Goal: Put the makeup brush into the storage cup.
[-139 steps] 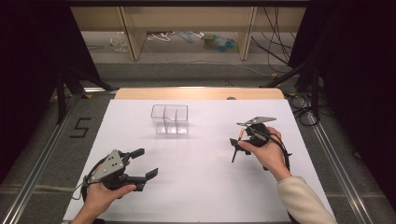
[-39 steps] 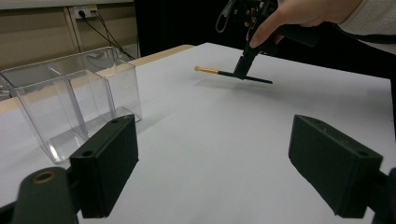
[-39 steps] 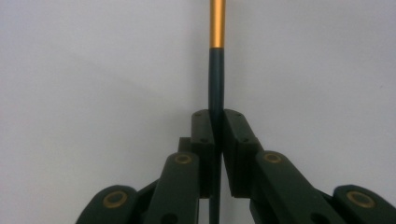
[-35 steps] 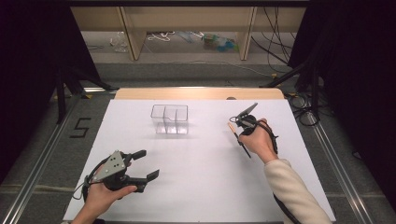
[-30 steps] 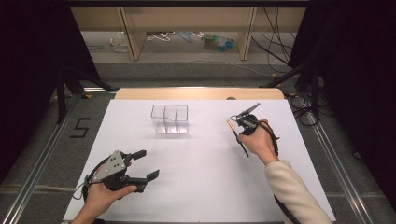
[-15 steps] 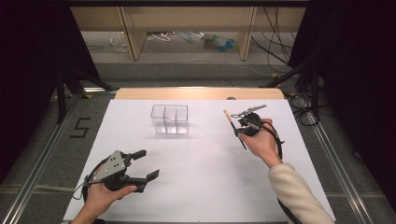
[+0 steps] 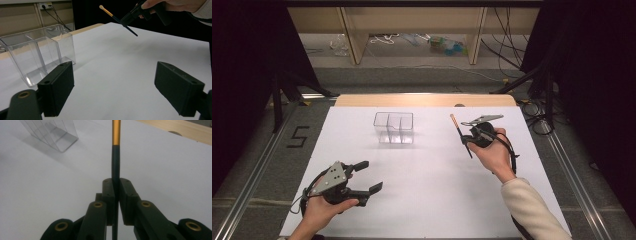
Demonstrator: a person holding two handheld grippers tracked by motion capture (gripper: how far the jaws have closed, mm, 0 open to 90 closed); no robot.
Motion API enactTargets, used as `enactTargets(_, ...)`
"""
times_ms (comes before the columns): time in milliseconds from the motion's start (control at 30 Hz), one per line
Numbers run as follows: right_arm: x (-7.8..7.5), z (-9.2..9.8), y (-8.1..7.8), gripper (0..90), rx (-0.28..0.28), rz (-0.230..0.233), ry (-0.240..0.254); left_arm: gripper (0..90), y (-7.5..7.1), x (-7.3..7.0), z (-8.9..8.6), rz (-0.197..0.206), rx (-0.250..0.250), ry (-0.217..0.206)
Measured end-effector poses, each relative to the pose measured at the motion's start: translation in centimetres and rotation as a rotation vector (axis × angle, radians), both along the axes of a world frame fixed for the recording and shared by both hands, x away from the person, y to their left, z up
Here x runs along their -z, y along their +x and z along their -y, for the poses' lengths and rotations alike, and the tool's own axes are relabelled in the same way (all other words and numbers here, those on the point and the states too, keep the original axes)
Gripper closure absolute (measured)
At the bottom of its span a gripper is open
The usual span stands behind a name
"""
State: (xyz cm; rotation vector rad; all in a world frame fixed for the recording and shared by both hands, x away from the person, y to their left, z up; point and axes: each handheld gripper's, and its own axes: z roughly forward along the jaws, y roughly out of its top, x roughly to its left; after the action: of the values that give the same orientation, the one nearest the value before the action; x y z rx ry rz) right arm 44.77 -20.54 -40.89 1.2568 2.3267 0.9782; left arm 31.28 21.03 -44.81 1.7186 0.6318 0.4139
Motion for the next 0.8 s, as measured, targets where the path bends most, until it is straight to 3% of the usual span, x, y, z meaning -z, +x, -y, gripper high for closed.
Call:
enactTargets(100,0.0,0.0,-0.2,83.9,-0.018,0.043,0.011,15.8,0.0,0.0,0.0,0.0,0.0,0.001)
enactTargets(233,-0.3,-0.2,-0.7,83.9,-0.006,0.035,0.048,15.9,0.0,0.0,0.0,-0.001,0.0,0.001)
enactTargets(300,-0.3,-0.2,-1.0,83.9,-0.026,0.075,0.064,15.9,0.0,0.0,0.0,-0.001,-0.001,0.001)
enactTargets(433,-0.4,-0.2,-1.2,83.9,-0.035,0.082,0.084,15.9,0.0,0.0,0.0,-0.001,-0.001,0.001)
enactTargets(467,-0.3,-0.2,-1.3,83.9,-0.037,0.105,0.087,15.8,0.0,0.0,0.0,-0.001,-0.002,0.002)
enactTargets(533,-0.3,-0.3,-1.5,83.9,-0.04,0.088,0.098,15.9,0.0,0.0,0.0,-0.001,-0.002,0.003)
enactTargets(567,-0.3,-0.1,-1.4,83.8,-0.063,0.121,0.091,15.9,0.0,0.0,0.0,-0.001,-0.002,0.003)
enactTargets(600,-0.3,-0.2,-1.8,83.9,-0.05,0.101,0.108,15.9,0.1,0.0,-0.1,0.0,-0.003,0.003)
enactTargets(667,-0.1,-0.2,-1.8,83.9,-0.068,0.136,0.122,15.9,0.1,0.0,-0.1,0.0,-0.004,0.002)
enactTargets(800,-0.2,-0.4,-2.5,83.9,-0.065,0.125,0.149,15.9,0.1,0.0,-0.1,0.0,-0.004,0.001)
